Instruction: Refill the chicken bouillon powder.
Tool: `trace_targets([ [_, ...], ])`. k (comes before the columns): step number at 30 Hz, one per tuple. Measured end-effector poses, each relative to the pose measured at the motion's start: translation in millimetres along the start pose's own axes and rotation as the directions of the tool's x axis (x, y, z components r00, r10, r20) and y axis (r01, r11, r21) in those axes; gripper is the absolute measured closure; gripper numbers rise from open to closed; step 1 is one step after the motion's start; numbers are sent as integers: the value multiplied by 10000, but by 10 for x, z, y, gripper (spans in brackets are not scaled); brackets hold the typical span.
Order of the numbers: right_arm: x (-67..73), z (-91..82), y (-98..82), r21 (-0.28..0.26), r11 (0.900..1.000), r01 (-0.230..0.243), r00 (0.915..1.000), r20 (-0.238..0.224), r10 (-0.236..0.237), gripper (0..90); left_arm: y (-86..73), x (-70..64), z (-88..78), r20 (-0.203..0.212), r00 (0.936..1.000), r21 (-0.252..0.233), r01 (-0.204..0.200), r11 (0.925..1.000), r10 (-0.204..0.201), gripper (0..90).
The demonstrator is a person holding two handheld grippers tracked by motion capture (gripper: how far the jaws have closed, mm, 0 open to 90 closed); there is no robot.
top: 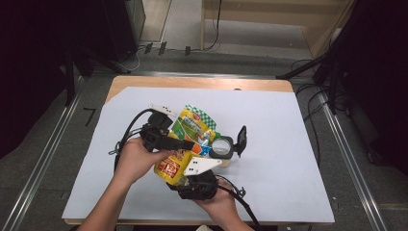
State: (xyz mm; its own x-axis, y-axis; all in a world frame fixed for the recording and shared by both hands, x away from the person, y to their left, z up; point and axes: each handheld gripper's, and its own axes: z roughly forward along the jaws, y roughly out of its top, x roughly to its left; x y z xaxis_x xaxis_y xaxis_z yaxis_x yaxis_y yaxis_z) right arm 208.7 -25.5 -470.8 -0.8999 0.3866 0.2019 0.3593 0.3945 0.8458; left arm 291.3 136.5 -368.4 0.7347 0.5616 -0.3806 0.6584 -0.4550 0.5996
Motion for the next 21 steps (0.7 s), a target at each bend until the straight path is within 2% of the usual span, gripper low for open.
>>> trace_targets([
  [15, 33, 5, 0, 83, 10000, 38, 10000, 9, -38, 583, 26, -51, 72, -167, 9999, 364, 7, 9993, -1, 701],
  [18, 32, 4, 0, 50, 10000, -31, 9999, -120, 31, 584, 39, -67, 95, -264, 9995, 443, 166, 9989, -155, 702],
  [21, 35, 1, 4, 40, 10000, -31, 9999, -162, 32, 585, 43, -74, 105, -271, 9995, 501, 160, 9986, -147, 703],
])
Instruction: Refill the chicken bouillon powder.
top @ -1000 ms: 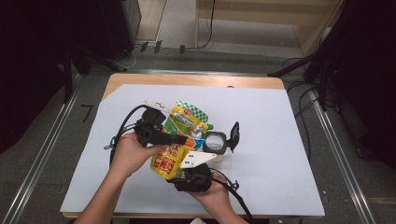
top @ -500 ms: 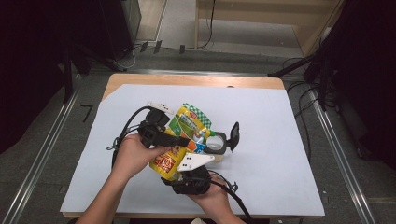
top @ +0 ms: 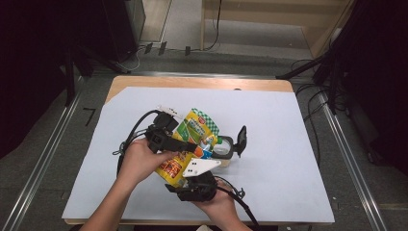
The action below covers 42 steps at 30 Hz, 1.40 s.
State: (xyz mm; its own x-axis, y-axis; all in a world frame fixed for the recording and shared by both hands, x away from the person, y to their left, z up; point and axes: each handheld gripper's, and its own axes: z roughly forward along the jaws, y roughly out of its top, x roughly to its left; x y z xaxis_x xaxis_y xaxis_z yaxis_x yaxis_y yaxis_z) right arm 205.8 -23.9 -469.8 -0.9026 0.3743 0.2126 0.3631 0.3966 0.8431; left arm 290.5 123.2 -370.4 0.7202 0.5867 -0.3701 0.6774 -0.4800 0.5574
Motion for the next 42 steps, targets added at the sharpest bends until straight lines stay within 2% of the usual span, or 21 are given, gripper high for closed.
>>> trace_targets([
  [10, 49, 4, 10, 40, 9999, 114, 9998, -180, -114, 565, 19, -17, 21, -38, 9995, 192, 322, 9993, -321, 713],
  [17, 73, 16, 14, 83, 9995, 313, 9995, -68, -312, 575, 33, -38, 39, -60, 9998, 310, 217, 9993, -215, 707],
  [20, 67, 11, 12, 67, 9999, 96, 9999, -111, -96, 600, 40, -45, 55, -44, 9998, 321, 182, 9993, -180, 692],
  [22, 38, -8, 12, -52, 9999, -140, 9997, -213, 139, 623, 44, -42, 62, 203, 9995, 255, 252, 9994, -257, 645],
  [25, 12, -37, 12, -165, 9994, -304, 9991, -313, 299, 655, 43, -37, 69, 274, 9993, 337, 233, 9992, -242, 624],
  [28, 23, -42, 12, -160, 9995, -285, 9991, -325, 280, 657, 38, -33, 71, 340, 9992, 412, 182, 9990, -197, 638],
  [30, 32, -45, 19, -181, 9995, -256, 9993, -274, 251, 660, 29, -39, 78, 299, 9996, 513, -10, 9987, -5, 639],
  [35, 20, -61, 27, -309, 9992, -261, 9992, -304, 251, 662, 27, -42, 66, 359, 9993, 488, -101, 9988, 84, 632],
  [42, -11, -84, 42, -576, 9971, -501, 9972, -581, 468, 664, 25, -42, 19, 490, 9988, 345, 11, 9994, -28, 599],
])
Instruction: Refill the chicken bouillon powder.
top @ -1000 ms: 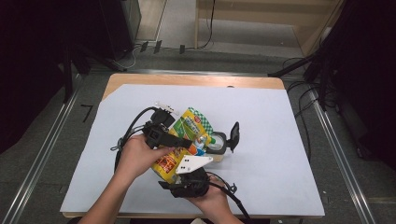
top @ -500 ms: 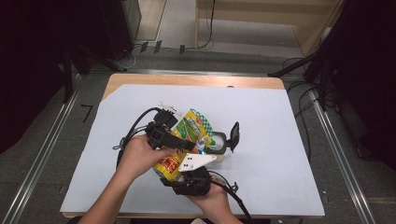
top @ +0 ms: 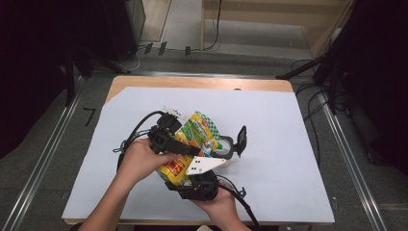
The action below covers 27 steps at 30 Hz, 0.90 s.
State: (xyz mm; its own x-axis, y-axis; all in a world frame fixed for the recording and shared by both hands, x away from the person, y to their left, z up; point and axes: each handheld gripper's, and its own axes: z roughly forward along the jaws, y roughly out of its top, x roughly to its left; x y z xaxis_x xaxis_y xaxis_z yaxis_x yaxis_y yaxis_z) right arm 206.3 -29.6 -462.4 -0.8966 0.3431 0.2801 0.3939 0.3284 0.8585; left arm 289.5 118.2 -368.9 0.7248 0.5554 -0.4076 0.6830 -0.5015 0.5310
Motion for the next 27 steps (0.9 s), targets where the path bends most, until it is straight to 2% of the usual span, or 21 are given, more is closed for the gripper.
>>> trace_targets([
  [1, -5, -5, 3, -47, 10000, -47, 10000, -42, 47, 664, 3, -4, -1, -84, 10000, 40, 40, 10000, -40, 592],
  [4, -9, 11, 0, 6, 9999, -124, 9999, -32, 124, 661, 18, -12, 31, -377, 9988, 173, 319, 9993, -313, 647],
  [7, -8, 21, 6, 71, 9999, -107, 9999, 15, 107, 657, 36, 6, 35, -399, 9973, 149, 622, 9980, -615, 698],
  [12, 0, 18, 42, 211, 9998, -39, 10000, 28, 38, 647, 67, 35, 23, -298, 9966, 121, 769, 9970, -765, 733],
  [15, 15, 43, 68, 313, 9995, 108, 9999, -6, -108, 600, 111, 61, 33, -350, 9936, 341, 1085, 9935, -1073, 752],
  [18, 50, 63, 78, 433, 9985, 332, 9993, 149, -339, 598, 139, 63, 41, -389, 9934, 494, 1102, 9927, -1083, 768],
  [27, 25, 68, 92, 578, 9980, 267, 9982, 529, -298, 599, 247, 64, 119, -531, 9911, 723, 1257, 9894, -1220, 783],
])
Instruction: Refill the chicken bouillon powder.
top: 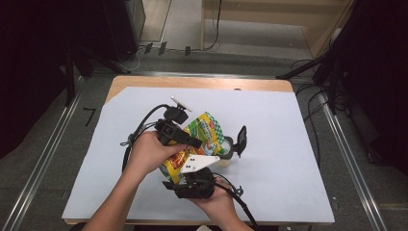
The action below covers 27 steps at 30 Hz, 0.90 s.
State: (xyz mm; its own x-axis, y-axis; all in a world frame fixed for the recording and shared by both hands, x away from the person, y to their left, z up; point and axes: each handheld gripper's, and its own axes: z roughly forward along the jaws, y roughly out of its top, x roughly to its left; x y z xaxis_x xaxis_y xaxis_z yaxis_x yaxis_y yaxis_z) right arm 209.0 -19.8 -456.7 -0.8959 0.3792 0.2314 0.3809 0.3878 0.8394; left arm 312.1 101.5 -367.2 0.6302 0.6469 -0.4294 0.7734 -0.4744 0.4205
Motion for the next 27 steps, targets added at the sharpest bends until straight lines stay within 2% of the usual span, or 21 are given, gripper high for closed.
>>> trace_targets([
  [7, -7, -5, -3, -65, 10000, -25, 10000, 63, 26, 620, -6, 35, 3, 263, 9996, -144, 69, 9999, -65, 770],
  [11, -20, -21, 4, -342, 9991, -258, 9995, -180, 252, 620, -11, 45, -21, 516, 9987, -374, 4, 9993, 15, 714],
  [15, -39, -33, 9, -547, 9972, -518, 9981, -372, 498, 624, -22, 28, -39, 398, 9991, -498, -144, 9987, 164, 656],
  [17, -50, -42, 8, -616, 9964, -582, 9977, -385, 559, 624, -31, 20, -46, 459, 9988, -547, -122, 9984, 147, 642],
  [19, -60, -62, 14, -715, 9953, -656, 9972, -397, 628, 624, -44, 13, -63, 444, 9990, -585, 63, 9983, -37, 602],
  [20, -68, -70, 16, -731, 9949, -699, 9969, -423, 670, 624, -49, 10, -71, 404, 9992, -582, 6, 9983, 17, 596],
  [27, -100, -88, 3, -808, 9927, -898, 9953, -437, 865, 657, -67, -4, -106, 115, 9999, -532, -97, 9985, 103, 627],
])
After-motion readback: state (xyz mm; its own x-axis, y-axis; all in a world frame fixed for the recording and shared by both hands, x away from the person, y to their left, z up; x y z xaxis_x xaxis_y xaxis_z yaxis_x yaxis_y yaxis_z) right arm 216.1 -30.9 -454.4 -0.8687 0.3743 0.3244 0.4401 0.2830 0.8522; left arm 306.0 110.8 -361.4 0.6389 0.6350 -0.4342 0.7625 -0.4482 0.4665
